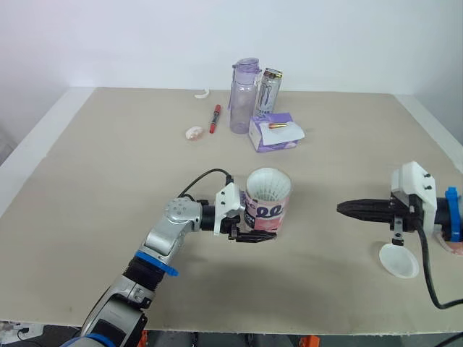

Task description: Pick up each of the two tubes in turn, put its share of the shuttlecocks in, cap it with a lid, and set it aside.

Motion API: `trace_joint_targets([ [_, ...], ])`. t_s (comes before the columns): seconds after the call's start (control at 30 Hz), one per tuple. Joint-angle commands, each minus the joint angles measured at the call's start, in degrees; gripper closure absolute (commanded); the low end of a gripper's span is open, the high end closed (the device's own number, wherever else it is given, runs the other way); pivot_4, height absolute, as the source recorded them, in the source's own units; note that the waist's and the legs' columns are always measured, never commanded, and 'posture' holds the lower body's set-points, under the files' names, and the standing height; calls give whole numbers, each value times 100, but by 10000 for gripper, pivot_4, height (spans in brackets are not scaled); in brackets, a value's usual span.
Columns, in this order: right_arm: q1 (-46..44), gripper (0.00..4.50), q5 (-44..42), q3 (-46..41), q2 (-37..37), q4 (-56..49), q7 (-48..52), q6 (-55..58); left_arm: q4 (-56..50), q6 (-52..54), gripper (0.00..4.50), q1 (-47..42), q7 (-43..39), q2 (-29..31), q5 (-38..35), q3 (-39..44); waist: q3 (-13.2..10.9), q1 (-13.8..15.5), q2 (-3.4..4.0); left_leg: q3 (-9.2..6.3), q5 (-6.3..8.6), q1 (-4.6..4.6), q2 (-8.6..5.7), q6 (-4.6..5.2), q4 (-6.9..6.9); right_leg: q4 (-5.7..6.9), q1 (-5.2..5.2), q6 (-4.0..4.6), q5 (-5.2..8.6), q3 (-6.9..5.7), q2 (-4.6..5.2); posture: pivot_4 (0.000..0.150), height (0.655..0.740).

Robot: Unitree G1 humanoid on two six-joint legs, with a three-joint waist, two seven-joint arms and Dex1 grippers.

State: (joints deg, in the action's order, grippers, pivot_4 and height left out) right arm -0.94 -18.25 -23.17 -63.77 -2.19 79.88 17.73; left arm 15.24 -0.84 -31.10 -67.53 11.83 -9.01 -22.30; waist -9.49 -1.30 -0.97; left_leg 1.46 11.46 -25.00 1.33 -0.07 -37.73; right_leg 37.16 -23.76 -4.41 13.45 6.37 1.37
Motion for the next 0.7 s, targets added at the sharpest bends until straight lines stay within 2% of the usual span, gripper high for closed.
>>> trace_joint_targets([
  [0.03,-33,35509,92,-103,-372,542,146,-177,127,-139,12013,-70,-46,-1,87,-53,0,0,0,0,0,0,1,0,0,-1,0,1,-1,0,0,1500,7400],
  [0.27,-165,9043,385,388,-681,1405,209,-232,83,215,12013,3,-287,31,-181,-21,0,-10,0,2,1,44,2,-1,2,-1,40,11,9,0,-1,1500,7400],
  [0.3,-231,7167,331,436,-681,1477,243,-96,57,233,12013,16,-299,43,-193,-22,1,-14,3,2,1,44,2,-1,2,-1,40,11,9,0,-1,1500,7400],
  [0.33,-336,1673,288,502,-676,1586,268,42,36,226,12013,26,-305,62,-182,-24,1,-14,3,3,1,46,3,-1,4,-1,40,11,9,0,-1,1500,7400],
  [0.37,-435,333,297,579,-675,1708,273,96,25,203,12013,33,-313,85,-160,-29,2,-15,5,3,1,46,3,-1,4,-1,40,11,9,0,-1,1500,7400],
  [0.7,-1233,333,869,1508,-721,2818,310,-182,-35,160,12013,5,-267,131,-94,19,4,-34,13,6,1,50,3,-1,9,-1,42,12,11,3,-2,1500,7400],
])
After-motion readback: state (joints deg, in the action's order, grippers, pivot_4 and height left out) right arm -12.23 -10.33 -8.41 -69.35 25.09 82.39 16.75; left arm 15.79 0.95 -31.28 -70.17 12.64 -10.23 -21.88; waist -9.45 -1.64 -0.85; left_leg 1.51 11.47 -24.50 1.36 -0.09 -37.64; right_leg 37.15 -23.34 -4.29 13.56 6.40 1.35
